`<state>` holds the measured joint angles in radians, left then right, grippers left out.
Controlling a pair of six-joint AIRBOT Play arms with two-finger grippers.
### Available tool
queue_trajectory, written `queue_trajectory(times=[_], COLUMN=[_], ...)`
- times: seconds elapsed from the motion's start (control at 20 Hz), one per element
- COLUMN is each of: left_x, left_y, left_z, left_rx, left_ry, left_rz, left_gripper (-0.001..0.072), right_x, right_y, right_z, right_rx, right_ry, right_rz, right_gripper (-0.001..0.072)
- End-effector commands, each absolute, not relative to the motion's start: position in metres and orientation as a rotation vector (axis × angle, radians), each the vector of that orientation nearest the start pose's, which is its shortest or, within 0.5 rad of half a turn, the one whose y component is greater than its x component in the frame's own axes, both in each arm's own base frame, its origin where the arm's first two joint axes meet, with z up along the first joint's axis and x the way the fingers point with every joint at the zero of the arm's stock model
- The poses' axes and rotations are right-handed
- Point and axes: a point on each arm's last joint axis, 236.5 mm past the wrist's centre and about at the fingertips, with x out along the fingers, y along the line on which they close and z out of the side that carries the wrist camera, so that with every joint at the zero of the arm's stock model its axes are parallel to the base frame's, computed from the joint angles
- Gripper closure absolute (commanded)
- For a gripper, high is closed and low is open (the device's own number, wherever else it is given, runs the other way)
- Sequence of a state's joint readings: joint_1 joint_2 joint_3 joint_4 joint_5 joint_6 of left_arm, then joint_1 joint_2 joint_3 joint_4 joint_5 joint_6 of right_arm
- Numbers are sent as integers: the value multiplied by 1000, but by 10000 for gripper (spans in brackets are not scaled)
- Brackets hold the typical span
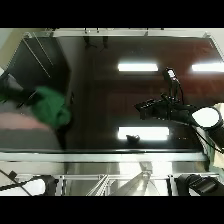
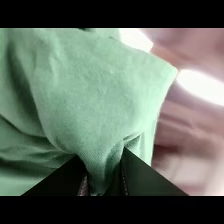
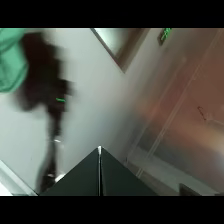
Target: Fold the shirts.
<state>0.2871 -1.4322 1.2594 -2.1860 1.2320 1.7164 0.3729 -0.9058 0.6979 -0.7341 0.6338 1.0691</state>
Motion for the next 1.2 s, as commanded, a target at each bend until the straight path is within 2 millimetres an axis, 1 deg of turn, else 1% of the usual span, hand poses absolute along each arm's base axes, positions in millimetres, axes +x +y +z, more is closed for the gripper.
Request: queue_trajectory(times=[0.0, 0.05, 0.15, 0.25, 0.3, 0.35, 0.4, 0.45, 0.5, 0.55, 0.6, 0.65, 0.7, 0.75, 0.8, 0.85, 0.9, 0.95, 1.0, 1.05, 1.1, 1.15], left_x=[420, 412, 391, 366, 356, 347, 341, 337, 335, 333, 332, 335, 340, 346, 353, 357, 359, 359, 356, 349, 342, 335], left_y=[-175, -205, -251, -282, -290, -294, -293, -286, -277, -264, -250, -236, -220, -205, -184, -163, -147, -138, -133, -131, -135, -144], left_z=[90, 91, 77, 55, 46, 40, 38, 37, 40, 45, 52, 60, 67, 72, 69, 61, 51, 41, 29, 12, -6, -21], left_rx=[-489, -435, -371, -327, -309, -298, -292, -286, -297, -312, -324, -338, -362, -388, -401, -407, -438, -498, -556, -603, -628, -650], left_ry=[1165, 1182, 1254, 1350, 1392, 1429, 1461, 1485, 1509, 1530, 1538, 1530, 1507, 1481, 1459, 1449, 1442, 1442, 1452, 1479, 1500, 1518], left_rz=[-649, -712, -807, -874, -898, -915, -925, -927, -923, -913, -906, -892, -864, -829, -764, -692, -635, -599, -574, -550, -562, -593], left_gripper=[688, 687, 688, 687, 495, 215, -10, 2, 2, 2, 2, 3, 4, 17, 20, 20, 21, 21, 21, 21, 21, 22], right_x=[312, 311, 311, 311, 307, 302, 295, 291, 291, 296, 305, 315, 326, 334, 338, 339, 339, 338, 335, 329, 322, 315], right_y=[240, 244, 250, 251, 252, 253, 251, 245, 234, 220, 201, 180, 160, 141, 128, 123, 120, 122, 129, 138, 150, 161], right_z=[74, 79, 87, 90, 89, 86, 83, 80, 77, 76, 74, 70, 65, 55, 43, 28, 8, -12, -32, -51, -69, -86], right_rx=[295, 339, 419, 455, 454, 454, 469, 508, 557, 585, 601, 599, 600, 606, 627, 649, 667, 679, 674, 681, 680, 667], right_ry=[773, 773, 773, 778, 792, 817, 860, 910, 952, 965, 963, 956, 955, 974, 1014, 1063, 1121, 1179, 1238, 1300, 1364, 1414], right_rz=[725, 731, 738, 737, 749, 765, 776, 769, 741, 712, 669, 616, 560, 511, 481, 467, 452, 444, 460, 468, 480, 491], right_gripper=[687, 687, 687, 687, 687, 686, 685, 606, 439, 404, 403, 332, 238, 207, 207, 207, 207, 208, 208, 208, 209, 209])
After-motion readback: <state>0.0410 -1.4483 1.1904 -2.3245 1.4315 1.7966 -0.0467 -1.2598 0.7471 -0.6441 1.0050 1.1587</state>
